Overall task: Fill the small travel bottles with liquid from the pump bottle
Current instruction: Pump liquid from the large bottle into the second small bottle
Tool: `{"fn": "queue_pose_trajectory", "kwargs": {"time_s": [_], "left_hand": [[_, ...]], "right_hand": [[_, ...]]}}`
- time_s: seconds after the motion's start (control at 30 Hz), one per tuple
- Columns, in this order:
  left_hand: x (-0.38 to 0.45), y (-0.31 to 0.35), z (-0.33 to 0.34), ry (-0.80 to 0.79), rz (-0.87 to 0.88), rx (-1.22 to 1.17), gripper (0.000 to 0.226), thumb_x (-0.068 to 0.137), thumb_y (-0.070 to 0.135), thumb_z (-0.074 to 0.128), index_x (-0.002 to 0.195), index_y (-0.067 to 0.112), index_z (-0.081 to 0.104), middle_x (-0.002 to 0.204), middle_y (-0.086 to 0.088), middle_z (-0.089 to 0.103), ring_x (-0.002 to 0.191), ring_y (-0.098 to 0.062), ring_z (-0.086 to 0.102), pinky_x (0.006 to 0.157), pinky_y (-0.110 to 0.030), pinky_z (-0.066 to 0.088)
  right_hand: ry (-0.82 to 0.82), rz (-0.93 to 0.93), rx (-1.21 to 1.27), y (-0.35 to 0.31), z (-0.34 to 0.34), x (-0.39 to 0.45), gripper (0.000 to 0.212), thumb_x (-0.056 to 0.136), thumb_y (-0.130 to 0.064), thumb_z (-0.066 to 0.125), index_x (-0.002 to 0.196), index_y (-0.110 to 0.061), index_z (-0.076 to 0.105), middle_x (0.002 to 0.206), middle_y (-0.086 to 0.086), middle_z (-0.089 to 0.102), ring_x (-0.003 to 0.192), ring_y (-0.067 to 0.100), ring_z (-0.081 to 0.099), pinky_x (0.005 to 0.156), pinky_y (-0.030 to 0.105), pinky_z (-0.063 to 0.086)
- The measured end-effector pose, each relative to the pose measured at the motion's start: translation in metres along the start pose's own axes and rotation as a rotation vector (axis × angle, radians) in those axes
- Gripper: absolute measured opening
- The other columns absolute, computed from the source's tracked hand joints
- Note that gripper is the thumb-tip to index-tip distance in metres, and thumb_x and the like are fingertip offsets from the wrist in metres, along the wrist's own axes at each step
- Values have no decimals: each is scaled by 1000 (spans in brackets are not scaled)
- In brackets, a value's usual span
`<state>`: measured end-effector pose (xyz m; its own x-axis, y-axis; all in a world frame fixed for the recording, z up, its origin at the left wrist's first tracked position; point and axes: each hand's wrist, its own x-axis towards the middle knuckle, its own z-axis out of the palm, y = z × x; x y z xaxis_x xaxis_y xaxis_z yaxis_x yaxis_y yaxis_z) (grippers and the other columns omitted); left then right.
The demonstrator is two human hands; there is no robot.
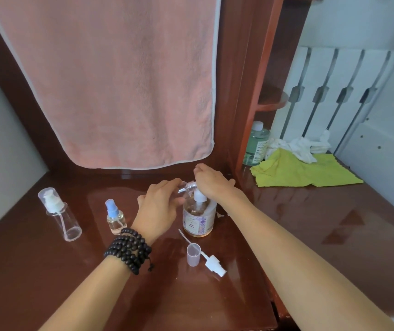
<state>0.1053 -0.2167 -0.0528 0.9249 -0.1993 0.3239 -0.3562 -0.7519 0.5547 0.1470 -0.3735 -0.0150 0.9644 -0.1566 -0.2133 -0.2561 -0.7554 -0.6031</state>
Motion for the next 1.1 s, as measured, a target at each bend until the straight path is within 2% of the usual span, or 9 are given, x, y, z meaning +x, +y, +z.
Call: {"fn": "queue_pose_trajectory", "kwargs": {"time_s": [0.13, 0.2, 0.3, 0.4, 0.5, 0.63, 0.77, 0.9, 1.1], "left_hand": [[6, 4, -10, -11, 20, -8, 37, 94, 28, 57, 130, 33, 50, 108, 18, 52, 108, -13, 46, 88, -40, 30], [8, 5, -10, -15, 22, -12, 37, 94, 26, 58, 130, 33, 51, 109, 17, 53, 108, -13, 47, 90, -43, 33], [5, 3, -3, -22, 3, -16, 39, 93, 22, 59, 130, 30, 52, 114, 13, 58, 110, -17, 50, 94, -49, 40], [-1, 1, 3, -40, -15, -38, 41, 91, 19, 60, 130, 29, 52, 119, 10, 61, 112, -20, 53, 94, -54, 43], [-2, 2, -1, -44, -8, -12, 39, 93, 23, 58, 130, 31, 51, 117, 12, 60, 112, -19, 52, 94, -52, 42], [3, 9, -10, -8, 4, -6, 40, 93, 26, 57, 132, 33, 49, 112, 14, 56, 110, -16, 49, 91, -47, 37], [1, 11, -4, 7, -13, 8, 41, 93, 23, 58, 132, 34, 50, 108, 15, 55, 107, -17, 49, 88, -44, 34], [-1, 7, 1, -6, -20, 32, 40, 93, 21, 57, 130, 35, 51, 112, 16, 56, 108, -17, 49, 88, -45, 32], [7, 9, -12, 0, 17, 22, 34, 92, 26, 59, 123, 39, 52, 101, 20, 49, 102, -14, 48, 84, -42, 31]], "right_hand": [[-7, -18, 45, -7, -15, -4, 49, 109, -42, 17, 145, -19, 41, 147, 11, 51, 137, 37, 44, 116, 57, 21], [-2, -24, 15, -7, -16, -3, 49, 110, -40, 16, 146, -18, 39, 147, 11, 50, 138, 37, 43, 116, 58, 19], [10, 0, 15, -1, -6, 1, 49, 108, -39, 16, 151, -27, 37, 149, 9, 51, 139, 36, 42, 114, 58, 13], [2, 7, 17, 6, 3, 1, 48, 109, -36, 16, 149, -30, 42, 149, 6, 52, 141, 33, 40, 115, 56, 9], [-25, 9, 19, 3, -1, -2, 49, 108, -41, 15, 146, -28, 44, 145, 9, 54, 139, 34, 42, 114, 56, 11], [-35, 16, 39, -6, -17, -9, 58, 108, -50, 11, 158, -26, 29, 156, 10, 45, 147, 36, 34, 120, 59, 8], [-42, 61, 71, -3, -13, -13, 44, 112, -21, 19, 150, -7, 36, 155, 17, 40, 143, 37, 36, 111, 43, 24], [-1, 91, 63, 2, 6, -4, 53, 109, -42, 14, 152, -26, 41, 152, 8, 49, 145, 32, 37, 117, 56, 8], [-22, 44, 50, -5, -10, -1, 60, 106, -54, 11, 155, -27, 33, 155, 10, 45, 147, 37, 34, 117, 59, 9]]}}
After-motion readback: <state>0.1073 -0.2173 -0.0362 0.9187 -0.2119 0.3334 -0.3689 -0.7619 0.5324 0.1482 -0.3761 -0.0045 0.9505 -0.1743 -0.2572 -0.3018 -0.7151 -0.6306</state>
